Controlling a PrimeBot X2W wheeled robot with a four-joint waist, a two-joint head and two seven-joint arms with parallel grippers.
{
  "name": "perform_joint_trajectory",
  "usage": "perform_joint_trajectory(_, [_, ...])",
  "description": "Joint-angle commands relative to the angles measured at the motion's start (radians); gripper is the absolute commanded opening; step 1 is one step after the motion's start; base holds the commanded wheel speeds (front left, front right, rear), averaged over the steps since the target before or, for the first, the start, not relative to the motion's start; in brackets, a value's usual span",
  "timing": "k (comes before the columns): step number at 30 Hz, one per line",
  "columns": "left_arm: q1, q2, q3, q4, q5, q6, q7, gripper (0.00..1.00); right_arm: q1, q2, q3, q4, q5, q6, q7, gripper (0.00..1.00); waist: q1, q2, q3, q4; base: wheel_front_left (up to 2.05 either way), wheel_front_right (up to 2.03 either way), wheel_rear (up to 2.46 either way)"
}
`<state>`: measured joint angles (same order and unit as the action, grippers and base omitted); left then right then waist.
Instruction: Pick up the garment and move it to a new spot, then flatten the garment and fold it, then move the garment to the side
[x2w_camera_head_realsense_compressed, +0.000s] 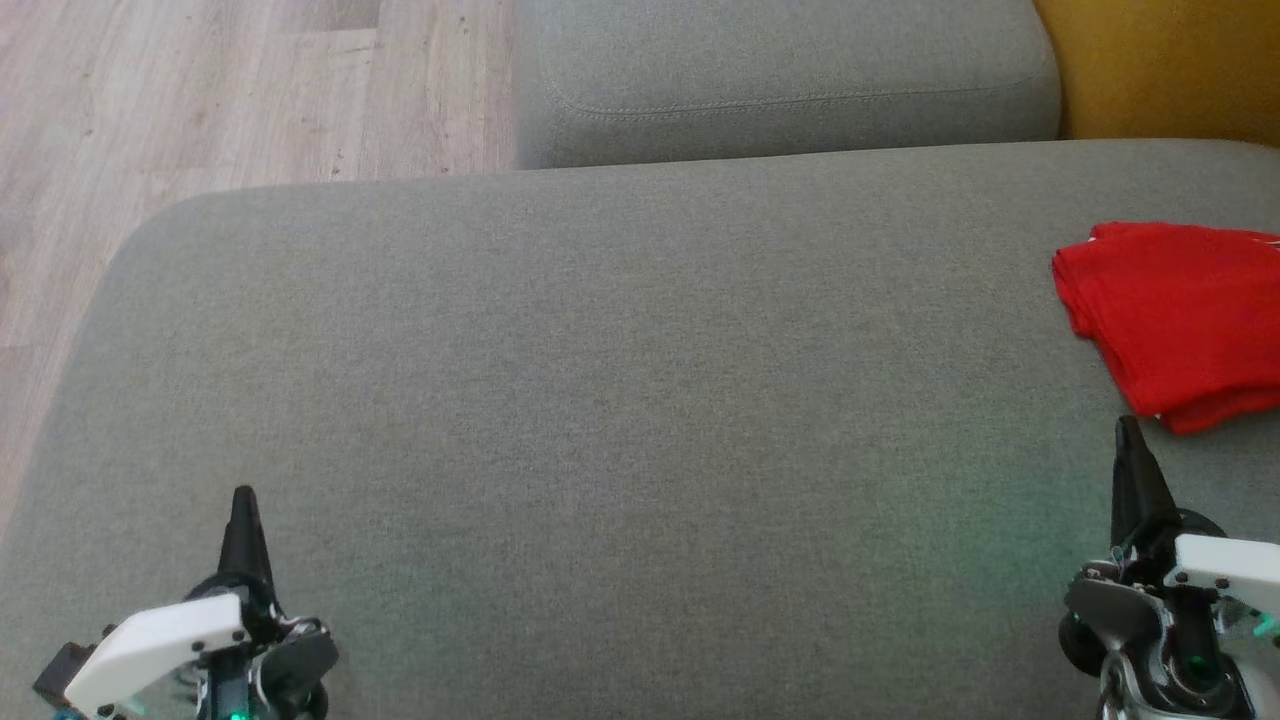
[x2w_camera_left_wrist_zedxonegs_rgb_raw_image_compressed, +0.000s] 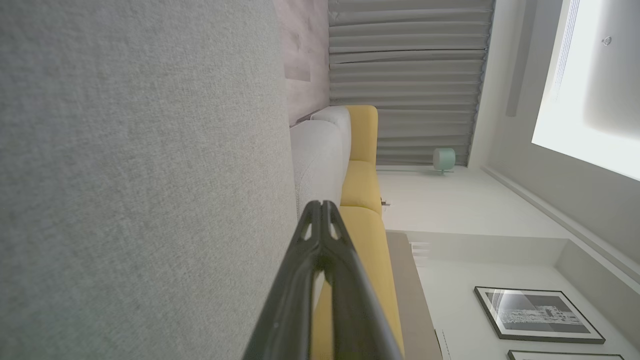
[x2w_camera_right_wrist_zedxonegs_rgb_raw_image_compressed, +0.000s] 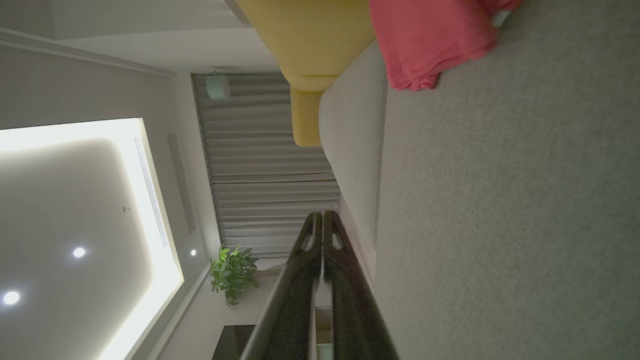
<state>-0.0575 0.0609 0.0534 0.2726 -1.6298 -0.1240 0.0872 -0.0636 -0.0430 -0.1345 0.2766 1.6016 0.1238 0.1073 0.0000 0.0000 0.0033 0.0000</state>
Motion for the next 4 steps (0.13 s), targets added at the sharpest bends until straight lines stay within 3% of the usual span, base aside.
perform_joint_trajectory(1, [-0.048, 0.008, 0.035, -0.028, 0.0, -0.007, 0.006, 0.0, -0.044, -0.007, 0.02, -0.032, 0.007, 0.007, 0.006, 0.0, 0.0, 0.0, 0.0, 0.0, 0.0, 0.0, 0.0])
perform_joint_trajectory(4, [-0.048, 0.007, 0.036, -0.028, 0.001, -0.007, 0.006, 0.0, -0.044, -0.007, 0.02, -0.032, 0.007, 0.007, 0.006, 0.0, 0.0, 0.0, 0.0, 0.0, 0.0, 0.0, 0.0])
